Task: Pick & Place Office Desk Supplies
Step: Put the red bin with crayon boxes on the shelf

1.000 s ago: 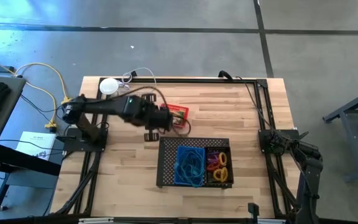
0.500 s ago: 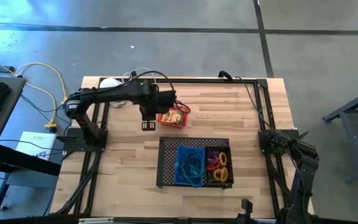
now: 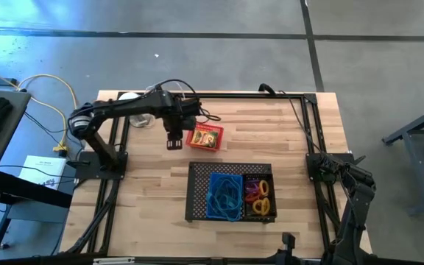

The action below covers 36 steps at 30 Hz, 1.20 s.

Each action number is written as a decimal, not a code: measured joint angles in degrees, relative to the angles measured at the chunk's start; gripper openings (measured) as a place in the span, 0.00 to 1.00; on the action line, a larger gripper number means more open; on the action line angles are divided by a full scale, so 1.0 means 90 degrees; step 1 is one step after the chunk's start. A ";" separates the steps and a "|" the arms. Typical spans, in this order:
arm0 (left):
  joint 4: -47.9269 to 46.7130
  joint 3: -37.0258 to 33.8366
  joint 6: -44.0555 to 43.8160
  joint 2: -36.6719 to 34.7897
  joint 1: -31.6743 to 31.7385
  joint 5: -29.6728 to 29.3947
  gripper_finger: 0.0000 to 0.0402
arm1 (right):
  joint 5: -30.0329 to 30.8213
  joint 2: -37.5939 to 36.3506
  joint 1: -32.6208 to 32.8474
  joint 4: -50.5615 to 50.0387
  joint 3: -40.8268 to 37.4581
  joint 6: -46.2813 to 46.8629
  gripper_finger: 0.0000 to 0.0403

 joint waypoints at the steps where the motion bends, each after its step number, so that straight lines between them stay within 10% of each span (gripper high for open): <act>1: 0.0185 -0.0137 0.0030 -0.0064 0.0023 -0.0017 0.21 | 0.0002 0.0000 -0.0001 0.0000 0.0000 -0.0020 0.21; 14: 0.1805 -0.1697 0.0489 -0.0483 -0.0101 -0.0138 0.21 | 0.0019 0.0000 -0.0003 0.0250 0.0000 0.0005 0.21; 36: 0.2598 -0.1777 0.1215 -0.0386 -0.0412 0.0091 0.21 | 0.0038 0.0000 -0.0008 0.0250 0.0000 -0.0149 0.21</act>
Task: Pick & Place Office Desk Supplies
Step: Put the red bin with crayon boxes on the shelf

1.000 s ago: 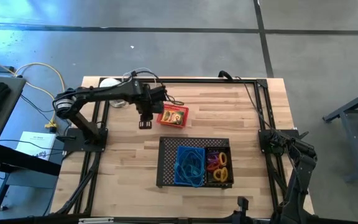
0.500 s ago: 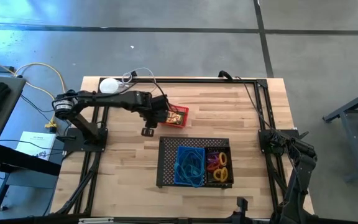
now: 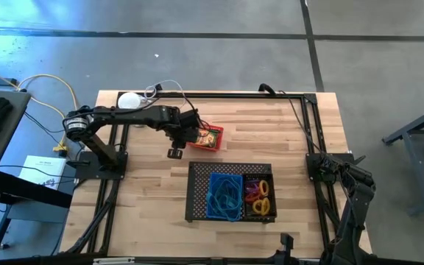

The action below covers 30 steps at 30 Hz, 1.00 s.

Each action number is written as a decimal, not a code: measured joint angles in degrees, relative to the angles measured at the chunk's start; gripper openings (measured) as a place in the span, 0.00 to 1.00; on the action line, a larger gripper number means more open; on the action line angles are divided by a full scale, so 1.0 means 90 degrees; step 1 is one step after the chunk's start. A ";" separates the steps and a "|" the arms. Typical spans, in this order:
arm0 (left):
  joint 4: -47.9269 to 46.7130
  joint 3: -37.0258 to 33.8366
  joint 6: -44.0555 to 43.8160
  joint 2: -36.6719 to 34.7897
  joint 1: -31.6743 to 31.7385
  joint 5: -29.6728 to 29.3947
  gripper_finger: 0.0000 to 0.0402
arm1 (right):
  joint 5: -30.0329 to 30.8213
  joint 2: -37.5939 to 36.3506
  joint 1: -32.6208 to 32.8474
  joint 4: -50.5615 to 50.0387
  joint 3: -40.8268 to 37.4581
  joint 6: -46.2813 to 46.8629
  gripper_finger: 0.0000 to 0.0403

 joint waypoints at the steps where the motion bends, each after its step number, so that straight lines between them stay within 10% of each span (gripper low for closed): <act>1: -0.0039 -0.0003 0.0000 0.0000 0.0032 0.0030 0.21 | 0.0000 0.0000 0.0000 0.0027 0.0000 0.0004 0.21; 30: 0.0456 -0.0352 -0.0059 0.0002 -0.0053 0.0042 0.21 | -0.0068 0.0000 -0.0123 0.0131 0.0000 -0.0449 0.21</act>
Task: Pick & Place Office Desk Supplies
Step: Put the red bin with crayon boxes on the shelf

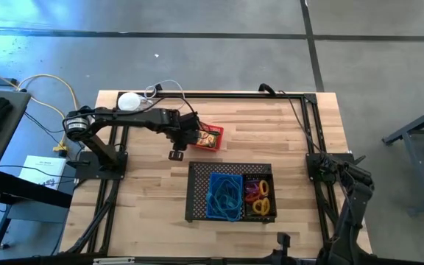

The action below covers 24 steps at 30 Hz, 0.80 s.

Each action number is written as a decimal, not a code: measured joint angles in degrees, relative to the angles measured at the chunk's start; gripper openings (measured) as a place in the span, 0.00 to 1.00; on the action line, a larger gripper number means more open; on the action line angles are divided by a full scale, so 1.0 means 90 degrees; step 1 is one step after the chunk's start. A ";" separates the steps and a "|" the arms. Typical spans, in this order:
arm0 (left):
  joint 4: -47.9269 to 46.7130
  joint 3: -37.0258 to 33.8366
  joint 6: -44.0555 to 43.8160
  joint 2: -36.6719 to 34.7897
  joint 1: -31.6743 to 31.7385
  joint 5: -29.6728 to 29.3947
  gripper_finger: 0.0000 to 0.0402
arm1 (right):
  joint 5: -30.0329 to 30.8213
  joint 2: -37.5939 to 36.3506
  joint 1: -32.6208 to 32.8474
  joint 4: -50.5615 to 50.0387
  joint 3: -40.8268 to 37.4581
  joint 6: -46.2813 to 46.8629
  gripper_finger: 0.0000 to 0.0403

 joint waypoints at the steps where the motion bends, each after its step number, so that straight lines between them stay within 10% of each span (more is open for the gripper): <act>1: 0.0075 0.0000 0.0001 0.0000 0.0000 -0.0002 0.21 | -0.0002 0.0000 -0.0036 0.0000 0.0000 -0.0134 0.21; 12: 0.0143 0.0000 -0.0001 0.0000 -0.0002 -0.0002 0.21 | -0.0157 0.0000 -0.0709 0.0002 0.0000 -0.2588 0.21; 24: 0.0120 0.0000 -0.0118 0.0000 -0.0002 -0.0002 0.21 | -0.1431 0.0000 -0.1538 0.0086 0.0000 -0.2761 0.21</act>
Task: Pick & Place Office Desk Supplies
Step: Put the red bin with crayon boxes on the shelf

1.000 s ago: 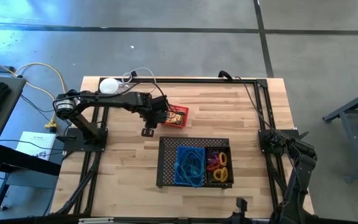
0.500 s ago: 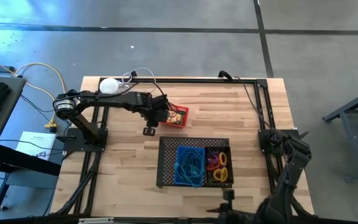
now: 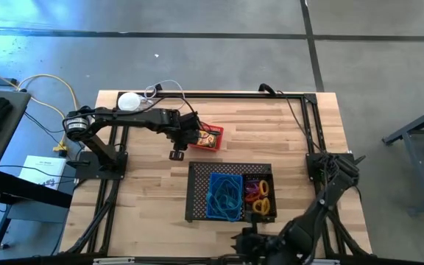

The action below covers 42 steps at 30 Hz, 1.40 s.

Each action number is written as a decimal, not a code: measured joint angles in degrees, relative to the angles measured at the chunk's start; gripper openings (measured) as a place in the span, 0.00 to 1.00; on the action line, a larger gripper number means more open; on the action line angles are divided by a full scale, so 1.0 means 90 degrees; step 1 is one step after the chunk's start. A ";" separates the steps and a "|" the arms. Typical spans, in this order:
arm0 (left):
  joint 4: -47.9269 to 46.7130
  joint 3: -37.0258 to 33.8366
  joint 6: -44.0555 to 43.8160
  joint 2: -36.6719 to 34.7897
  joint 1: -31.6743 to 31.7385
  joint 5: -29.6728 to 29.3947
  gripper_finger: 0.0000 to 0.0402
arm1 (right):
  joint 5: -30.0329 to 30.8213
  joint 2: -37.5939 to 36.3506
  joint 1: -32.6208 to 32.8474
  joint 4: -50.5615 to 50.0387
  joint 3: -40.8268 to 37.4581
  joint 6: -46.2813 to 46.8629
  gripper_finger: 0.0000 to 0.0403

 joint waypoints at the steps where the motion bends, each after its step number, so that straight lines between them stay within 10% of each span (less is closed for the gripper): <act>1: 0.0000 0.0000 0.0049 0.0000 0.0000 0.0000 0.21 | -0.0117 0.0000 -0.0046 0.0048 0.0000 0.0011 0.21; 42: 0.0454 -0.0002 0.0120 0.0408 -0.0112 -0.0004 0.21 | -0.0114 0.0000 -0.0059 0.0677 0.0000 -0.0351 0.21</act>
